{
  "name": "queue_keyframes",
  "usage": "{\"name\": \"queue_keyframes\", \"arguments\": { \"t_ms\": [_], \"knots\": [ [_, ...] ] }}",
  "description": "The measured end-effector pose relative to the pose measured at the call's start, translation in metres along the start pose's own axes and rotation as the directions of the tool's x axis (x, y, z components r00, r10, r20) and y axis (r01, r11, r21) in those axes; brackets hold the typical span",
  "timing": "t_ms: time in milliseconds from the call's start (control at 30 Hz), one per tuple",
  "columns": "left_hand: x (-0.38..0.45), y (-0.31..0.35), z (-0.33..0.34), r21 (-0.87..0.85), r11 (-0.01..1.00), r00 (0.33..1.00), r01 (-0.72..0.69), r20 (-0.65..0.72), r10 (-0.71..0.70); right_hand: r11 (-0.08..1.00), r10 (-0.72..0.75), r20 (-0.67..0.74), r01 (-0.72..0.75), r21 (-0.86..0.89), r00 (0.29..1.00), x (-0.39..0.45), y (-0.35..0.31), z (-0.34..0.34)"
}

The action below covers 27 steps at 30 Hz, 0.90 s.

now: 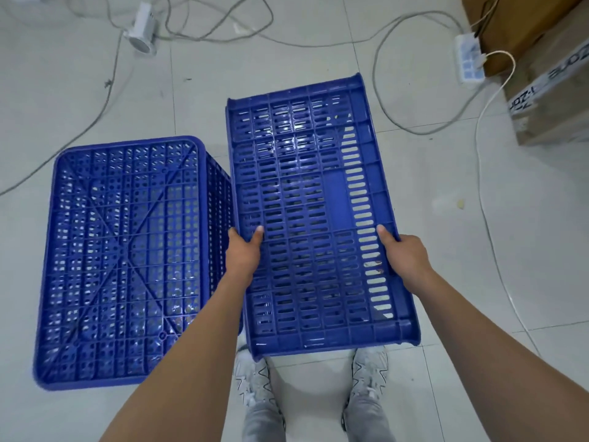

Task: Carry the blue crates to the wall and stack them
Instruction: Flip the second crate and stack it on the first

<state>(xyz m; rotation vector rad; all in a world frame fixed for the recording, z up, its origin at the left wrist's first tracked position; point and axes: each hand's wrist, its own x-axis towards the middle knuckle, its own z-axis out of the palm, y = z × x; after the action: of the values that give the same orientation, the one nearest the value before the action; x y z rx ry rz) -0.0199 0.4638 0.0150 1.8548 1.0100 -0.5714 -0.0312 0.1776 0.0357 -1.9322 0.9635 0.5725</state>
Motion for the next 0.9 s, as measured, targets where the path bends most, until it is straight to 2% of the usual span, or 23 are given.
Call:
{"name": "queue_keyframes", "arguments": {
  "t_ms": [133, 267, 367, 433, 500, 567, 600, 733, 833, 900],
  "knots": [
    [-0.006, 0.003, 0.017, 0.024, 0.999, 0.998, 0.028, 0.057, -0.029, 0.997, -0.083, -0.147, 0.081, -0.016, 0.986, -0.024, -0.004, -0.021],
    [-0.01, 0.009, 0.036, 0.153, 0.987, 0.997, 0.055, 0.047, -0.063, 0.973, -0.198, -0.375, 0.137, -0.184, 0.906, -0.051, -0.01, -0.015],
    [-0.01, 0.014, 0.048, 0.189, 0.982, 0.991, -0.001, 0.131, -0.025, 0.927, -0.286, -0.414, 0.139, -0.349, 0.864, -0.068, -0.01, 0.01],
    [-0.019, 0.026, 0.054, 0.074, 0.996, 0.969, -0.045, 0.246, 0.026, 0.898, -0.297, -0.31, 0.154, -0.413, 0.903, -0.072, -0.005, 0.036],
    [-0.029, 0.038, 0.061, -0.082, 0.997, 0.915, -0.005, 0.401, 0.037, 0.887, -0.286, -0.205, 0.178, -0.425, 0.936, -0.071, 0.004, 0.065],
    [-0.034, 0.046, 0.071, -0.123, 0.992, 0.844, 0.0, 0.532, 0.066, 0.89, -0.268, -0.145, 0.187, -0.417, 0.952, -0.068, 0.012, 0.088],
    [-0.033, 0.046, 0.077, -0.13, 0.991, 0.834, -0.033, 0.543, 0.099, 0.888, -0.26, -0.106, 0.195, -0.415, 0.96, -0.066, 0.015, 0.098],
    [-0.023, 0.035, 0.09, -0.065, 0.974, 0.917, -0.216, 0.328, 0.226, 0.879, -0.262, 0.062, 0.265, -0.396, 0.963, -0.059, 0.021, 0.121],
    [-0.009, 0.03, 0.092, 0.091, 0.95, 0.935, -0.298, 0.228, 0.272, 0.873, -0.261, 0.214, 0.325, -0.363, 0.941, -0.056, 0.02, 0.13],
    [0.007, 0.026, 0.089, 0.212, 0.93, 0.95, -0.302, 0.154, 0.273, 0.905, -0.231, 0.359, 0.335, -0.261, 0.904, -0.051, 0.019, 0.131]
  ]
}}
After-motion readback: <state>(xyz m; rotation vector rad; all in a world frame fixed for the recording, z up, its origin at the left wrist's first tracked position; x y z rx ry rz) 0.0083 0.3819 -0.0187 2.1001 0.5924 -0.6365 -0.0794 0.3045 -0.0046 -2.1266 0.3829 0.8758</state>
